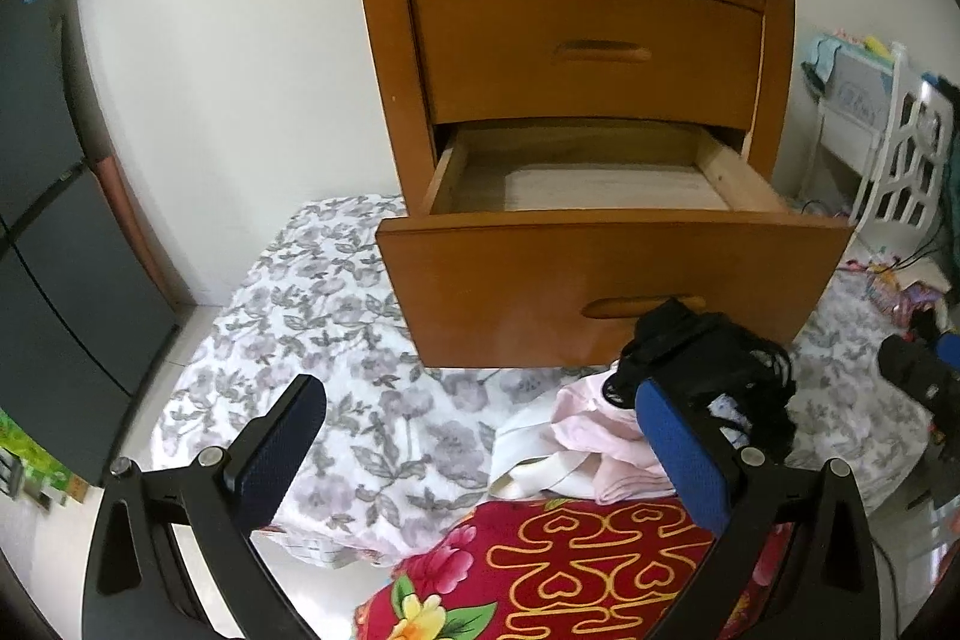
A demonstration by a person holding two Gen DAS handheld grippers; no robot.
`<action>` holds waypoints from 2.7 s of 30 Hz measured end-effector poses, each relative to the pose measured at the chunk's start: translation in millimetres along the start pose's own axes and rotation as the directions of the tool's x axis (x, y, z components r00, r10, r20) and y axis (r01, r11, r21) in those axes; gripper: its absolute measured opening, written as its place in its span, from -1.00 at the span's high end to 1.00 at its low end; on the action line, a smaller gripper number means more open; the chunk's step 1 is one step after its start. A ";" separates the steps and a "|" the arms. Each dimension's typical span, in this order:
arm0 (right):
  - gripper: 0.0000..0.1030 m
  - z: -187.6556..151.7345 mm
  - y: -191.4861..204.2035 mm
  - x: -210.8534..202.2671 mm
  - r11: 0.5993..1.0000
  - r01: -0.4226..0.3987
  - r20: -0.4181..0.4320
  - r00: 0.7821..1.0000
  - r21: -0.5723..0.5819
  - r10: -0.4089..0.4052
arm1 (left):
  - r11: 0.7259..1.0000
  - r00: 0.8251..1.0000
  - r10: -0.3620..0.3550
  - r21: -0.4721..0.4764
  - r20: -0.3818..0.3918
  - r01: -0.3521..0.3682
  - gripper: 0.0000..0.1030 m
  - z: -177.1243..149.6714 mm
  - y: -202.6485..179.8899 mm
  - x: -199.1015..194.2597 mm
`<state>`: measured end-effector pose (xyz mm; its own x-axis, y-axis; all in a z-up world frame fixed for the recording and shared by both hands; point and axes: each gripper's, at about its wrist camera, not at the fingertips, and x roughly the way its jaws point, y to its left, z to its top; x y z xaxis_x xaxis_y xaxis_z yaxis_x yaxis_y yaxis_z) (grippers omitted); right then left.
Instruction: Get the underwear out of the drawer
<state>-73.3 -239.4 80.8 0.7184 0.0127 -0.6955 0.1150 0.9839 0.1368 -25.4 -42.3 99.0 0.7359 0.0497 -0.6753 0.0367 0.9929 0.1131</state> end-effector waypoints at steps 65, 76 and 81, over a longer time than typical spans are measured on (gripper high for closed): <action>-1.00 -1.6 -2.9 -0.6 1.000 0.000 -0.006 1.000 -0.005 0.000 | 1.000 1.000 0.005 -0.014 -0.023 -0.005 -1.00 -1.0 0.5 -0.9; -1.00 -1.4 -2.8 -0.2 1.000 0.000 -0.007 1.000 -0.006 0.000 | 1.000 1.000 0.006 -0.013 -0.025 -0.006 -1.00 -0.7 0.2 -0.7; -1.00 -1.5 -2.6 -0.2 1.000 0.000 -0.007 1.000 -0.005 0.000 | 1.000 1.000 0.007 -0.011 -0.026 -0.007 -1.00 -0.6 -0.1 -1.0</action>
<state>-74.8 -241.6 79.6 0.7139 0.0137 -0.7001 0.1116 0.9848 0.1331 -26.6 -42.3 99.2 0.7185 0.0591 -0.6931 0.0238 0.9937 0.1094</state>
